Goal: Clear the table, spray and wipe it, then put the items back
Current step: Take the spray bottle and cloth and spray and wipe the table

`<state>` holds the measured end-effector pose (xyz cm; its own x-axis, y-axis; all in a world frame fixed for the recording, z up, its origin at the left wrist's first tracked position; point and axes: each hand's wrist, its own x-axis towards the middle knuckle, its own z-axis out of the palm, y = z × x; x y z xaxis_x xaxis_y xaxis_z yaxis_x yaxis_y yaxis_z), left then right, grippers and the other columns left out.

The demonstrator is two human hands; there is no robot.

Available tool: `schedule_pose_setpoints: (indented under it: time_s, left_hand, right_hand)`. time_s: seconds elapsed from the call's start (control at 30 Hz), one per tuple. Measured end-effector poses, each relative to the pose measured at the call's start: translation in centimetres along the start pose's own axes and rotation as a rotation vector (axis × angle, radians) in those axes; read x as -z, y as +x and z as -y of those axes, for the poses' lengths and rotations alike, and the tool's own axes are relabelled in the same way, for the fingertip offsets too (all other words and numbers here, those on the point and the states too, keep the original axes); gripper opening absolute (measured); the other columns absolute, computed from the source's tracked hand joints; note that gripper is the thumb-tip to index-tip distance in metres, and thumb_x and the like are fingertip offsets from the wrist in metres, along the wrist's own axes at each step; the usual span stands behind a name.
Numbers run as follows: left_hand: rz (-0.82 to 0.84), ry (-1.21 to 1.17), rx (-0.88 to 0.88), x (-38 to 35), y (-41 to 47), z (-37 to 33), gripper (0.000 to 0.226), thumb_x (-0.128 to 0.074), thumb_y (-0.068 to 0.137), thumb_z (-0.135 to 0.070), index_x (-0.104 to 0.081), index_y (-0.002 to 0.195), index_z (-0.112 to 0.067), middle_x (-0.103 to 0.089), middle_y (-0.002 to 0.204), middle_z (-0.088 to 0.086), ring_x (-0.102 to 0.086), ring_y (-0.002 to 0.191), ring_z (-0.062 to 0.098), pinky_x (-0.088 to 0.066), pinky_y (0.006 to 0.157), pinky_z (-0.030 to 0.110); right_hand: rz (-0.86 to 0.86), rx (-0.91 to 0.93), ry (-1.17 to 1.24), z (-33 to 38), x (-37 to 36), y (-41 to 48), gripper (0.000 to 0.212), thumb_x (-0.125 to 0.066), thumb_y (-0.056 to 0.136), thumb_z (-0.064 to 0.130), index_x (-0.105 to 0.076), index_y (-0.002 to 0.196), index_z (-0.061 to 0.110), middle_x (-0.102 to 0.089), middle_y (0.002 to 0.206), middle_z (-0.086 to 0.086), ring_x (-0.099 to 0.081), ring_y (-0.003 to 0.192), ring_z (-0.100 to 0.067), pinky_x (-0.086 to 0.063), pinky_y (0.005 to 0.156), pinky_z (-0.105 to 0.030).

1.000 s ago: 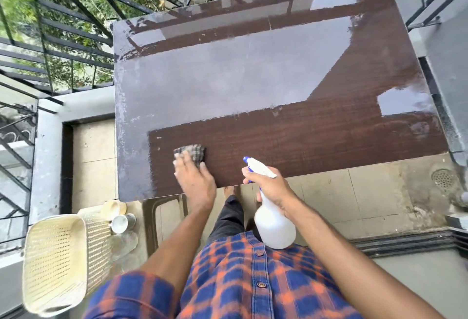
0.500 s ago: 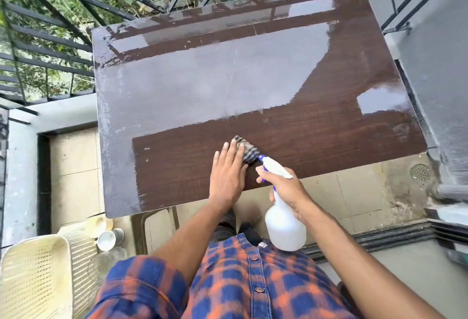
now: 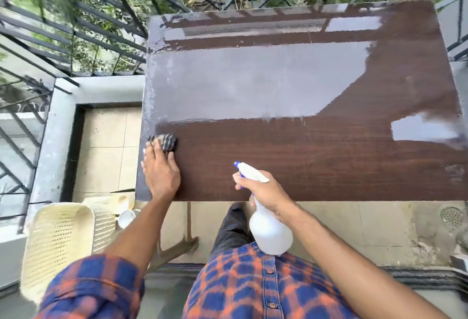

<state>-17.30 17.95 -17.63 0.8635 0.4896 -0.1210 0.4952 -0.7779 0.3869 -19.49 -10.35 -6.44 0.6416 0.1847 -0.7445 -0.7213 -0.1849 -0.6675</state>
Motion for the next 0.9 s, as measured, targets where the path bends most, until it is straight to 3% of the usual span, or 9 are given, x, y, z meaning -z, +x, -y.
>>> schedule_pose_setpoints:
  time_s: [0.17, 0.43, 0.57, 0.73, 0.9]
  left_hand:
    - [-0.094, -0.048, 0.229, 0.8, -4.5, 3.8, 0.057, -0.049, 0.101, -0.024, -0.033, 0.152, -0.002, -0.032, 0.155, 0.026, -0.031, 0.142, 0.042, -0.022, 0.118, 0.051]
    - [-0.093, -0.129, 0.362, -1.0, -8.8, 0.1, 0.061, -0.046, 0.102, -0.027, -0.025, 0.155, -0.003, -0.024, 0.160, 0.024, -0.022, 0.148, 0.040, -0.019, 0.120, 0.051]
    - [-0.020, -0.073, 0.170, -2.5, -11.4, -3.0, 0.062, -0.045, 0.102, -0.029, -0.023, 0.156, -0.007, -0.024, 0.161, 0.020, -0.022, 0.149, 0.037, -0.016, 0.121, 0.052]
    - [0.165, 0.019, -0.284, -3.7, -14.4, -5.6, 0.061, -0.038, 0.103, -0.038, -0.026, 0.156, -0.011, -0.024, 0.163, 0.014, -0.018, 0.151, 0.032, -0.017, 0.121, 0.050]
    - [0.245, 0.050, -0.459, -3.5, -13.2, -4.6, 0.058, -0.034, 0.102, -0.039, -0.033, 0.154, -0.015, -0.029, 0.162, 0.011, -0.024, 0.150, 0.029, -0.023, 0.121, 0.051]
  right_hand:
    - [0.055, 0.016, -0.090, 0.2, -1.2, 0.9, 0.019, -0.067, 0.090, 0.034, -0.073, 0.092, 0.017, -0.072, 0.090, 0.004, -0.047, 0.050, -0.020, -0.043, 0.056, -0.024]
    - [0.038, 0.030, -0.058, -0.2, -1.5, 1.1, 0.018, -0.068, 0.093, 0.035, -0.076, 0.098, 0.019, -0.075, 0.100, -0.006, -0.045, 0.045, -0.020, -0.045, 0.057, -0.027]
    - [-0.013, 0.036, -0.011, -0.1, -0.8, 0.9, 0.021, -0.067, 0.094, 0.029, -0.074, 0.103, 0.011, -0.073, 0.094, -0.001, -0.044, 0.043, -0.019, -0.043, 0.053, -0.024]
    - [-0.077, 0.029, 0.046, -0.7, 0.2, 0.6, 0.025, -0.070, 0.093, 0.034, -0.075, 0.101, 0.011, -0.076, 0.096, -0.004, -0.045, 0.043, -0.021, -0.044, 0.055, -0.027]
    - [-0.086, 0.043, 0.077, -0.5, 0.1, 0.4, 0.022, -0.069, 0.094, 0.027, -0.075, 0.103, 0.008, -0.073, 0.090, -0.003, -0.044, 0.043, -0.018, -0.042, 0.052, -0.029]
